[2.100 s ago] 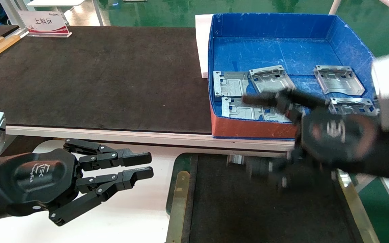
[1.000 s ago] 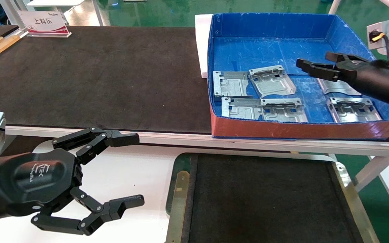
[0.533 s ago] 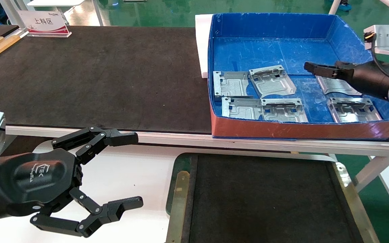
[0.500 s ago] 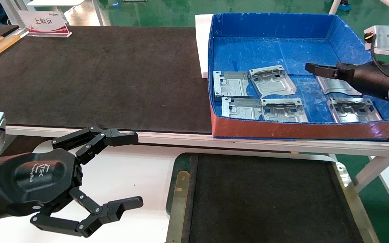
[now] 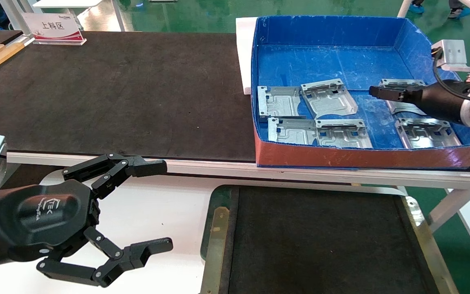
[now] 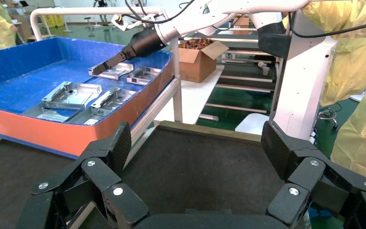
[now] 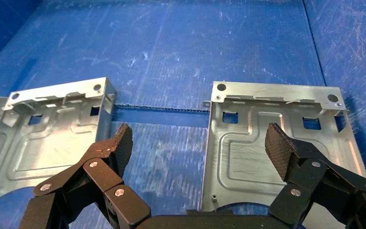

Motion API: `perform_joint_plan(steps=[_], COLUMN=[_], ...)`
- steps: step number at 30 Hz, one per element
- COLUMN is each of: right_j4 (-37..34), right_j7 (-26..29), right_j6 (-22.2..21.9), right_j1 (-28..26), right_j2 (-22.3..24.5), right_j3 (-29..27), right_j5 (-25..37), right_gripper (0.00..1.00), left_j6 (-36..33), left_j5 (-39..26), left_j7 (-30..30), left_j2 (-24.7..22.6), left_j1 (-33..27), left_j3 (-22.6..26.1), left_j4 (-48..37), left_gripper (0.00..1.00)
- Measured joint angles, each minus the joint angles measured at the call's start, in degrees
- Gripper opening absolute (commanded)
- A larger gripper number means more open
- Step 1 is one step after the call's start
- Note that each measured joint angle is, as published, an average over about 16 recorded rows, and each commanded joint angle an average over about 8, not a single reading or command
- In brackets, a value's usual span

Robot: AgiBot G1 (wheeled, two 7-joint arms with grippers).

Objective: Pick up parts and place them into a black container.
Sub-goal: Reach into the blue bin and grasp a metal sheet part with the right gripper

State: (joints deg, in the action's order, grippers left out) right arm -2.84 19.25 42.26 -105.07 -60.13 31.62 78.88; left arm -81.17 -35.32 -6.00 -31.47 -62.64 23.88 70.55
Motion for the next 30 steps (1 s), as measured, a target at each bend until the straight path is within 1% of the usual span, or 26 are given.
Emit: perform_joint_plan(steps=[12, 30], right_j4=[1.32, 2.46], right_j7=[2.03, 2.72], right_j6=[-1.28, -1.88], right_j1=[0.97, 1.64], right_j2=[-0.18, -0.56], right_j3=[0.86, 1.55], right_j5=[1.23, 2.21], right_gripper=[0.00, 0.00], left_j6=[0.00, 0.00], left_j5=[0.00, 0.00], left_j7=[0.00, 0.00], left_j2=[0.00, 0.00], left_j1=[0.00, 0.00], left_j3=[0.00, 0.00], left_j4=[0.00, 0.00], left_gripper=[1.00, 1.00])
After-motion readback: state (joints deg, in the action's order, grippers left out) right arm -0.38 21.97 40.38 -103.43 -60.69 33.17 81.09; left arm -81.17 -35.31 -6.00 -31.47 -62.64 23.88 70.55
